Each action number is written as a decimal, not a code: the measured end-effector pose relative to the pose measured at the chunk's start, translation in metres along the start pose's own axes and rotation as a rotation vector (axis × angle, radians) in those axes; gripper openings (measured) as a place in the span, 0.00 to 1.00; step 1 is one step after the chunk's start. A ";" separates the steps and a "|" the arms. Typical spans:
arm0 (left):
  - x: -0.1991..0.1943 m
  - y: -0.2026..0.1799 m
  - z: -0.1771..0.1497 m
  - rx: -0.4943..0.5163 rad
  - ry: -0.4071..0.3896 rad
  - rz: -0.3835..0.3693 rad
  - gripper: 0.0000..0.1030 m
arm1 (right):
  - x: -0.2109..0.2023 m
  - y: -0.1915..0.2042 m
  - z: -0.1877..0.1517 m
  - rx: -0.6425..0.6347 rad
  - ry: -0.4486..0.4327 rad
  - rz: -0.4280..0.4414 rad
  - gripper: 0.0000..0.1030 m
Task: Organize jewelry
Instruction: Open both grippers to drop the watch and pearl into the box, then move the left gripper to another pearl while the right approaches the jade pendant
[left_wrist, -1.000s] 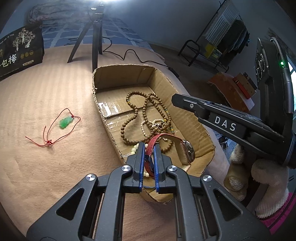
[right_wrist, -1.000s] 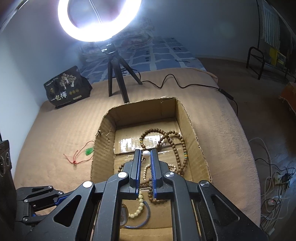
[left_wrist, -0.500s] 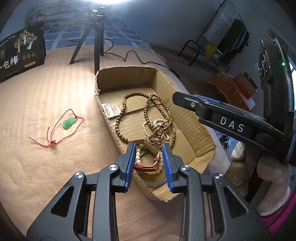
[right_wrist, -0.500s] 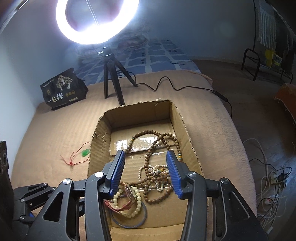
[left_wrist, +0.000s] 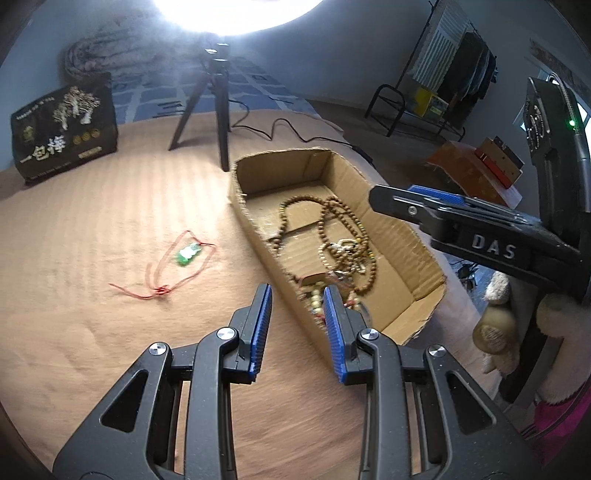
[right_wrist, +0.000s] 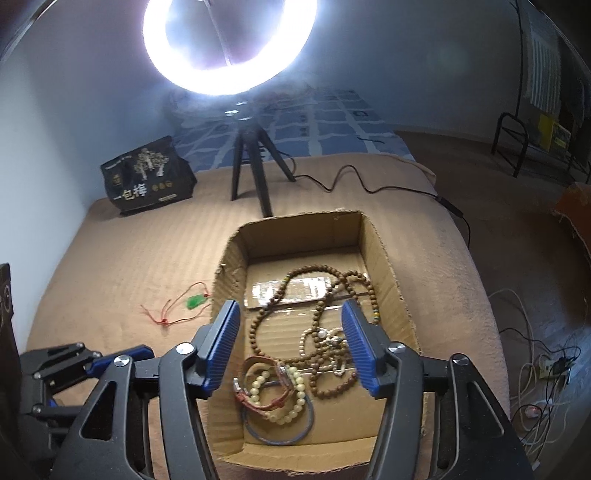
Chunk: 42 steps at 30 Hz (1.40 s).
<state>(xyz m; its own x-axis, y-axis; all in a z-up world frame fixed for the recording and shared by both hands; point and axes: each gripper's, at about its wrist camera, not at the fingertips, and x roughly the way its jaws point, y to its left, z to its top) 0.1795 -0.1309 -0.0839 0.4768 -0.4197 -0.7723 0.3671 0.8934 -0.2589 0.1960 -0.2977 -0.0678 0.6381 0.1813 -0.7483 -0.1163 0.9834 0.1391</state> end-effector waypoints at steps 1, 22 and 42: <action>-0.002 0.003 -0.001 0.003 -0.003 0.010 0.28 | -0.001 0.004 0.000 -0.008 -0.001 0.005 0.55; -0.053 0.081 -0.064 0.021 0.013 0.138 0.44 | 0.004 0.063 0.002 -0.074 -0.024 0.124 0.67; -0.031 0.088 -0.131 0.088 0.100 0.084 0.29 | 0.087 0.118 0.000 -0.043 0.197 0.222 0.64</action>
<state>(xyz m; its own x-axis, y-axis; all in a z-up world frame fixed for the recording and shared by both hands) 0.0921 -0.0181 -0.1586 0.4282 -0.3217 -0.8445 0.3998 0.9055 -0.1423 0.2385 -0.1660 -0.1165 0.4338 0.3846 -0.8148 -0.2714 0.9181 0.2889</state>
